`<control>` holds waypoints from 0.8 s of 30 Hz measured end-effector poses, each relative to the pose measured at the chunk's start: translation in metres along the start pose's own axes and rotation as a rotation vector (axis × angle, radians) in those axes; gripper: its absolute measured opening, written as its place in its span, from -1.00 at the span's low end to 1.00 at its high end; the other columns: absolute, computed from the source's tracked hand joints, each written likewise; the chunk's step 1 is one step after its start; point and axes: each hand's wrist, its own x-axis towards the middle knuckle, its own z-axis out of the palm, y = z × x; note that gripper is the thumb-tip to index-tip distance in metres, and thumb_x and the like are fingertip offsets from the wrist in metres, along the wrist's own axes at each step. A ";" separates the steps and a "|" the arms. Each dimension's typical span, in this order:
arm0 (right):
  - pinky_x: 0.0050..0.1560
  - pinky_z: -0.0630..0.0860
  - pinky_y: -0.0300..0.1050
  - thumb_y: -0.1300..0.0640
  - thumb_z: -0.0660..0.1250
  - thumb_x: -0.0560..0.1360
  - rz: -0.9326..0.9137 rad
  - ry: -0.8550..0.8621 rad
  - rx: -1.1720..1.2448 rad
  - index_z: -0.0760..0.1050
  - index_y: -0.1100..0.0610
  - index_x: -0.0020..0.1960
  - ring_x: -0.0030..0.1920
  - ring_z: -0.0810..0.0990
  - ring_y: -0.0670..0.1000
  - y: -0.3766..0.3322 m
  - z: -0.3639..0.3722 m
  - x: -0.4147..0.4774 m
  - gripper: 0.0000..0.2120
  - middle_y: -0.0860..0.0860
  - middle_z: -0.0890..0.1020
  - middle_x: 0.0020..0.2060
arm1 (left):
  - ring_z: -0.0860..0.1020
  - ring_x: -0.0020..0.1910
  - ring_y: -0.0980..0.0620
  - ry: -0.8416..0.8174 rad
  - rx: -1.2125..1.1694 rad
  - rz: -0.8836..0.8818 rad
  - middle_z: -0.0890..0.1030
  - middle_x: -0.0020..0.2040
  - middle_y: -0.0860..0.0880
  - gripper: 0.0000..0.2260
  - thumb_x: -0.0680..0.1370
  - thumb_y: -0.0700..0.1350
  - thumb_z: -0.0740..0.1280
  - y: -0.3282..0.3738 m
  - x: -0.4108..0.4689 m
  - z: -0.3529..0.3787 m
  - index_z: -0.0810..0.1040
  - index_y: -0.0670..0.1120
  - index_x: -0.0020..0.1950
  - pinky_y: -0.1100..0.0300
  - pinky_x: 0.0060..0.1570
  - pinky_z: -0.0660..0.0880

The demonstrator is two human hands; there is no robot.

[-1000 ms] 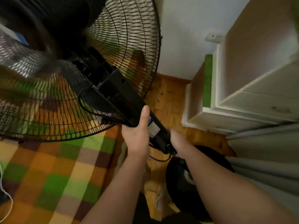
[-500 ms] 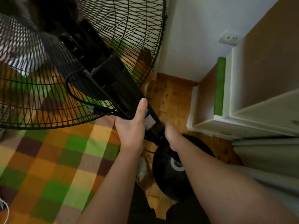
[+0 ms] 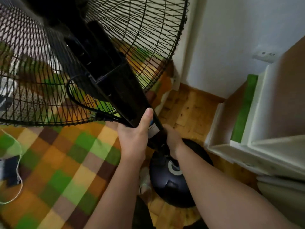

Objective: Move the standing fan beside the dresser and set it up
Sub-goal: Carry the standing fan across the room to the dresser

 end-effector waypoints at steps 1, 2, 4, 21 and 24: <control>0.05 0.52 0.09 -0.03 0.23 0.53 -0.006 -0.015 0.008 0.68 0.06 -0.18 -0.06 0.62 0.18 -0.002 -0.003 0.002 -0.70 0.08 0.69 -0.23 | 0.57 -0.17 0.52 0.006 0.014 0.012 0.59 -0.09 0.33 -0.72 0.37 0.11 0.40 0.000 -0.003 0.005 0.52 0.15 0.06 0.56 -0.24 0.48; 0.02 0.52 0.09 -0.02 0.24 0.52 -0.012 -0.024 0.013 0.67 0.07 -0.20 -0.08 0.61 0.18 -0.004 -0.007 0.004 -0.71 0.10 0.67 -0.25 | 0.57 -0.16 0.51 0.005 0.028 0.021 0.62 -0.12 0.34 -0.73 0.39 0.10 0.40 -0.002 -0.006 0.009 0.54 0.12 0.07 0.56 -0.23 0.48; -0.02 0.50 0.10 -0.03 0.28 0.46 -0.028 -0.056 0.020 0.66 0.08 -0.24 -0.12 0.59 0.19 -0.007 -0.013 0.008 -0.74 0.12 0.64 -0.27 | 0.57 -0.17 0.52 0.018 0.052 0.029 0.63 -0.22 0.43 -0.79 0.40 0.09 0.39 -0.004 -0.013 0.018 0.53 0.16 0.01 0.57 -0.23 0.48; -0.12 0.40 0.05 -0.06 0.39 0.15 -0.120 -0.060 -0.027 0.42 0.11 -0.33 -0.23 0.42 0.12 -0.041 -0.044 0.076 -0.72 0.15 0.41 -0.30 | 0.67 -0.13 0.30 -0.023 0.074 0.000 0.71 -0.18 0.25 -0.71 0.26 0.18 0.46 -0.067 0.023 0.061 0.62 0.11 -0.10 0.43 -0.22 0.56; -0.08 0.33 0.05 -0.06 0.38 0.16 -0.134 -0.079 -0.041 0.36 0.07 -0.35 -0.21 0.36 0.13 -0.042 -0.056 0.092 -0.73 0.13 0.36 -0.33 | 0.64 -0.16 0.37 -0.041 0.089 0.001 0.68 -0.22 0.34 -0.77 0.28 0.16 0.45 -0.081 0.026 0.074 0.61 0.13 -0.12 0.49 -0.26 0.52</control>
